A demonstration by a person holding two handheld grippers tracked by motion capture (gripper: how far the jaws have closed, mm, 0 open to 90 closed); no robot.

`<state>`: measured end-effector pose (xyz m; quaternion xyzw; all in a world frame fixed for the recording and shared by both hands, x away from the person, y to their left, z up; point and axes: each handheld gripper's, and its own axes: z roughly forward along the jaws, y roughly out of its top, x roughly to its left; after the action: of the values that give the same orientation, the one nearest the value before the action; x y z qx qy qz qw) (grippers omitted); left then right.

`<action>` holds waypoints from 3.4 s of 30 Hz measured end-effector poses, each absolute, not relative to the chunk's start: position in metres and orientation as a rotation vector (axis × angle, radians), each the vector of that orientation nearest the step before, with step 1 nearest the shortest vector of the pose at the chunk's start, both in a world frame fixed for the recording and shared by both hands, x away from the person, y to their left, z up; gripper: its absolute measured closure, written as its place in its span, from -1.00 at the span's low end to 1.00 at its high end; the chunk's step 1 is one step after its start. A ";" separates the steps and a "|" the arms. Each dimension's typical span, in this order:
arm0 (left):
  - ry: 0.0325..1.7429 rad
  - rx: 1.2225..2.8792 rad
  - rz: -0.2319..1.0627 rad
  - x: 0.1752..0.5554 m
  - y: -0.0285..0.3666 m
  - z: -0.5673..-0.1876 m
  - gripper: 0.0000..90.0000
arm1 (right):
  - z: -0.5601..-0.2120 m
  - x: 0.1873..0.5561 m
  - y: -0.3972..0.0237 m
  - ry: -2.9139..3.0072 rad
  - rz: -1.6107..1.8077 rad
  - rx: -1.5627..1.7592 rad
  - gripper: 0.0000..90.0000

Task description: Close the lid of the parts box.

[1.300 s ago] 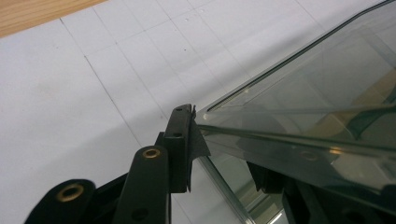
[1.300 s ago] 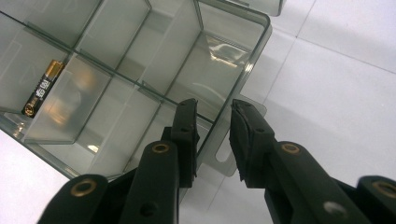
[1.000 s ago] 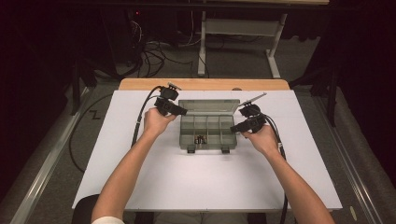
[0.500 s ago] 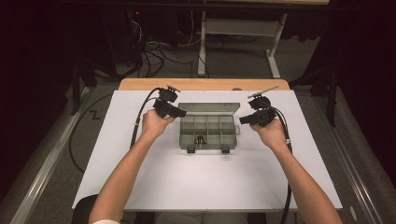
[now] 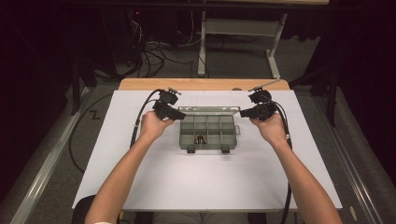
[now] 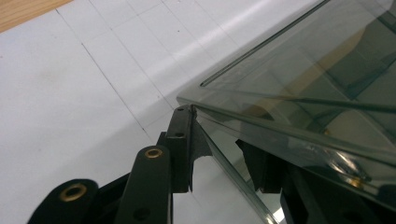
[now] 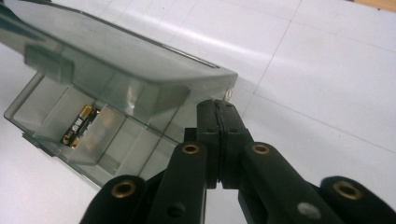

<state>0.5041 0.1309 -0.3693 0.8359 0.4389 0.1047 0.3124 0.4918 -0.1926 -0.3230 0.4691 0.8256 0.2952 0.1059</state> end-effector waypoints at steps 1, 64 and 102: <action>1.154 2.209 0.274 0.504 0.131 -0.369 0.44 | -0.322 0.492 -0.192 2.431 0.869 1.381 1.00; 1.168 2.138 0.171 0.483 0.153 -0.364 0.76 | -0.343 0.478 -0.193 2.526 0.914 1.293 1.00; 1.110 2.147 0.168 0.464 0.138 -0.382 0.75 | -0.370 0.469 -0.190 2.577 0.950 1.266 1.00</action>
<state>0.4639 0.1380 -0.3821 0.8296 0.4290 0.0648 0.3515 0.4693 -0.1903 -0.3698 0.4178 0.8507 0.3136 0.0587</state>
